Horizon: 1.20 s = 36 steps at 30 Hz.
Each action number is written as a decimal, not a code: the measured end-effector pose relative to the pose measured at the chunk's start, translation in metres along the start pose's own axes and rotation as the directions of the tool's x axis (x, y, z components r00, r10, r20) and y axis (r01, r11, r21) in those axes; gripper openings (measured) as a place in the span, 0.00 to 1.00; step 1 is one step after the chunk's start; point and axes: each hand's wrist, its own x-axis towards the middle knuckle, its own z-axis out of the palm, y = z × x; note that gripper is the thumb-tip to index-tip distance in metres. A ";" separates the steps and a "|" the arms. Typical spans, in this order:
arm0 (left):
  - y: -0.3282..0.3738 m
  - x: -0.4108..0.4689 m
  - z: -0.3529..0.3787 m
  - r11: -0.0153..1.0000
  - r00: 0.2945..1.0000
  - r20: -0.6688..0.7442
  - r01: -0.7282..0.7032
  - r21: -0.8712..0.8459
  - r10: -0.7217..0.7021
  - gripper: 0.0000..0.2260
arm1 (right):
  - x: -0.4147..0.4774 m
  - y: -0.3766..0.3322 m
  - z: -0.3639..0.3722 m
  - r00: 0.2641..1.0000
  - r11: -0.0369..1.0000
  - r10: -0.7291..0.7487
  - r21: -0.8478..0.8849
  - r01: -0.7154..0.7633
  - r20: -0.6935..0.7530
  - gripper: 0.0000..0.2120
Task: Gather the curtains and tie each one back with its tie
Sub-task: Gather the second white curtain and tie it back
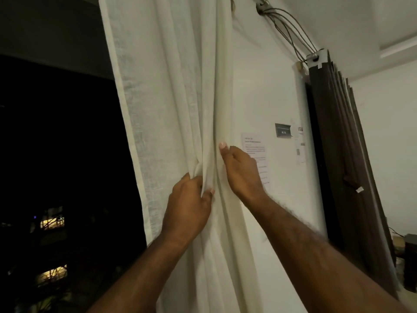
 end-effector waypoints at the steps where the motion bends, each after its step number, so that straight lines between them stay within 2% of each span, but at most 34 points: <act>1: -0.001 -0.002 -0.003 1.000 1.000 -0.005 0.005 0.003 -0.005 0.12 | 0.004 -0.005 0.003 0.999 0.995 -0.027 -0.100 0.024 -0.029 0.19; 3: -0.006 -0.005 -0.014 1.000 1.000 -0.016 0.013 0.019 -0.012 0.12 | 0.006 -0.018 0.011 0.997 0.959 -0.059 -0.280 0.046 -0.039 0.16; 5: -0.010 -0.010 -0.029 0.999 0.999 -0.033 0.016 0.030 -0.015 0.11 | 0.000 -0.031 0.022 0.995 0.927 -0.102 -0.365 0.090 -0.015 0.16; 10: -0.032 -0.032 -0.098 0.998 0.992 -0.113 0.052 0.047 -0.047 0.06 | -0.038 -0.088 0.069 0.978 0.926 -0.204 -0.315 0.210 0.053 0.19; 15: -0.067 -0.047 -0.194 0.984 0.980 -0.197 0.067 0.165 -0.033 0.11 | -0.071 -0.172 0.129 0.971 0.958 -0.231 -0.160 0.238 0.059 0.14; 17: -0.090 -0.055 -0.236 0.975 0.974 -0.221 0.096 0.202 -0.050 0.09 | -0.095 -0.211 0.168 0.948 0.933 -0.291 -0.179 0.311 0.129 0.10; 20: -0.115 -0.075 -0.273 0.973 0.960 -0.274 0.114 0.200 -0.056 0.08 | -0.132 -0.240 0.210 0.927 0.926 -0.334 -0.126 0.357 0.173 0.12; 23: -0.117 -0.084 -0.281 0.970 0.973 -0.230 0.070 0.231 -0.016 0.12 | -0.135 -0.236 0.200 0.981 0.981 -0.186 0.062 0.182 0.052 0.12; 25: -0.110 -0.085 -0.276 0.972 0.983 -0.179 0.012 0.234 0.031 0.14 | -0.128 -0.229 0.184 0.996 0.974 -0.078 0.211 0.088 -0.053 0.11; 26: -0.106 -0.085 -0.272 0.972 0.986 -0.159 -0.011 0.235 0.049 0.14 | -0.125 -0.226 0.176 0.998 0.959 -0.032 0.281 0.047 -0.058 0.12; 29: -0.098 -0.088 -0.255 0.978 0.989 -0.120 -0.059 0.199 0.084 0.08 | -0.117 -0.217 0.159 0.996 0.901 0.060 0.424 -0.085 0.072 0.20; 31: -0.095 -0.088 -0.244 0.980 0.990 -0.094 -0.088 0.180 0.106 0.04 | -0.111 -0.209 0.150 0.995 0.927 0.049 0.367 -0.078 0.088 0.19; 33: -0.092 -0.086 -0.234 0.985 0.991 -0.074 -0.100 0.139 0.111 0.12 | -0.106 -0.202 0.142 1.000 0.982 -0.014 0.189 0.011 0.011 0.10; 36: -0.089 -0.081 -0.229 0.998 0.994 -0.087 -0.068 -0.014 0.066 0.20 | -0.102 -0.195 0.133 0.991 0.997 -0.077 -0.012 0.076 -0.106 0.17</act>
